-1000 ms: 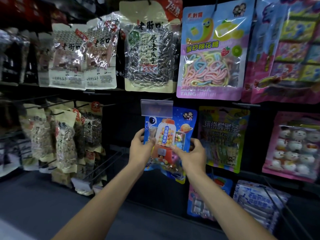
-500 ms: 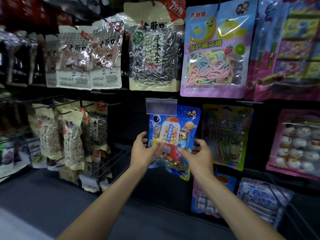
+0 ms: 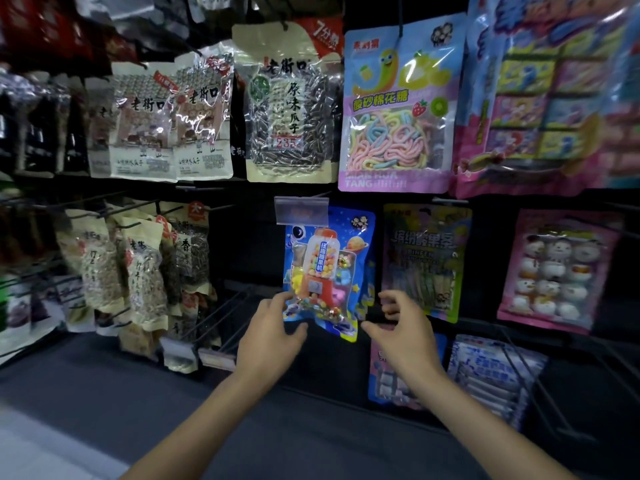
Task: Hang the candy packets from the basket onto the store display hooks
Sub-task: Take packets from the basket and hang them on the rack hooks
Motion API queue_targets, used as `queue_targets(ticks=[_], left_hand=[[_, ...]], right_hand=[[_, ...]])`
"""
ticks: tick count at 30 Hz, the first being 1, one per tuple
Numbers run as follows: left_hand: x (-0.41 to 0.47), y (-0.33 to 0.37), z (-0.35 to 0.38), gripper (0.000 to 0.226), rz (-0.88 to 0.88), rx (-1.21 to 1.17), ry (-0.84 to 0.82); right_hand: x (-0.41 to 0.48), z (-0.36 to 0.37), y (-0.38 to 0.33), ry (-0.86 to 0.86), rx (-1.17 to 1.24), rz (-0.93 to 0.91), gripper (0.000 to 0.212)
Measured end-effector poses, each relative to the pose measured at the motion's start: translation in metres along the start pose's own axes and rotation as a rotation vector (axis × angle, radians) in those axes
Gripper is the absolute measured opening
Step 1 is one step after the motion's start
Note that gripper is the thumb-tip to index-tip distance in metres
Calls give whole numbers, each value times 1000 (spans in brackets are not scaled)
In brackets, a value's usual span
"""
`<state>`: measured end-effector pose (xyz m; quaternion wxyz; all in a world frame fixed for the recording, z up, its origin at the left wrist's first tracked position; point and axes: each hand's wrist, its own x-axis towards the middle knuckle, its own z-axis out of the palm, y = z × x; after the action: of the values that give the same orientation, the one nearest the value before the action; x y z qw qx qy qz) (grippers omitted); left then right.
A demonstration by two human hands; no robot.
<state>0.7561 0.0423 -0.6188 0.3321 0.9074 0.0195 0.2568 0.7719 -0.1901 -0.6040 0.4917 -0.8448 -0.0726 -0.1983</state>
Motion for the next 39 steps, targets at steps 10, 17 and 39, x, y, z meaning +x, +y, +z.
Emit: queue_targets(ticks=[10,17,39], left_hand=[[-105,72,14,64,301,139,-169],[-172,101,37,57,460,209,-350],[-356,36,185,83,441,541,-1183]], right_hand=[[-91,-101,22,-265,-373,-74,72],[-170,-169,54,-405,-517,-43,82],[-341,-173,213,-934,-936,333,79]])
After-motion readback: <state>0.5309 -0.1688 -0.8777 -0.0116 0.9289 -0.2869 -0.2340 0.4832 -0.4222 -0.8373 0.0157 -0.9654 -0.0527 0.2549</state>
